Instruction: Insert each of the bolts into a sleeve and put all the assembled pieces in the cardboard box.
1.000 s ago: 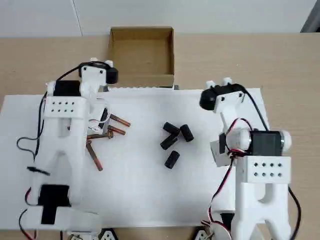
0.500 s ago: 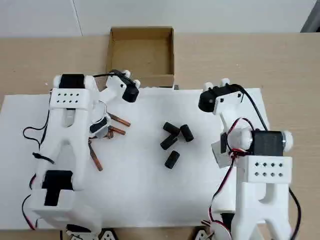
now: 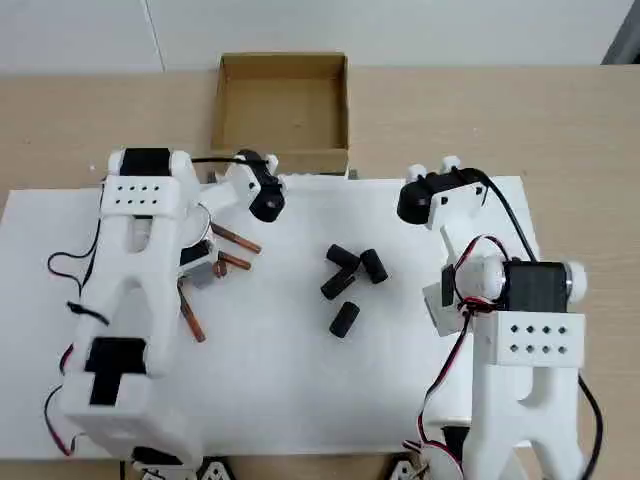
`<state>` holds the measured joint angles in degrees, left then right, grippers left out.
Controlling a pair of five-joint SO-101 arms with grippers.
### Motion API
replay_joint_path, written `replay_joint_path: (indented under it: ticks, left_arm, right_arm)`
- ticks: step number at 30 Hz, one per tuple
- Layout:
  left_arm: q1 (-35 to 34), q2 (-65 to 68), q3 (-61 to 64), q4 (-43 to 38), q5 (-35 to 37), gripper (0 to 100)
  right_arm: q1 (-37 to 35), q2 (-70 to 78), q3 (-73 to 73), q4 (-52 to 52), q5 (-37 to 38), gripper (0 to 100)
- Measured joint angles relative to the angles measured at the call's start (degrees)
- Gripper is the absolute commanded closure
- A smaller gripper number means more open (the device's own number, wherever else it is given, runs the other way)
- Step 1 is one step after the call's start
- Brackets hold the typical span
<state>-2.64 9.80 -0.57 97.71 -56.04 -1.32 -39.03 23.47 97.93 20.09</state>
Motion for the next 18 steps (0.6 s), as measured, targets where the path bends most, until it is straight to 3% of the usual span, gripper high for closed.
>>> replay_joint_path:
  ticks: [18]
  left_arm:
    - [0.00, 8.00, -1.76, -6.86, -0.79, 83]
  right_arm:
    - [0.00, 0.00, 0.00, -1.14, 0.00, 99.3]
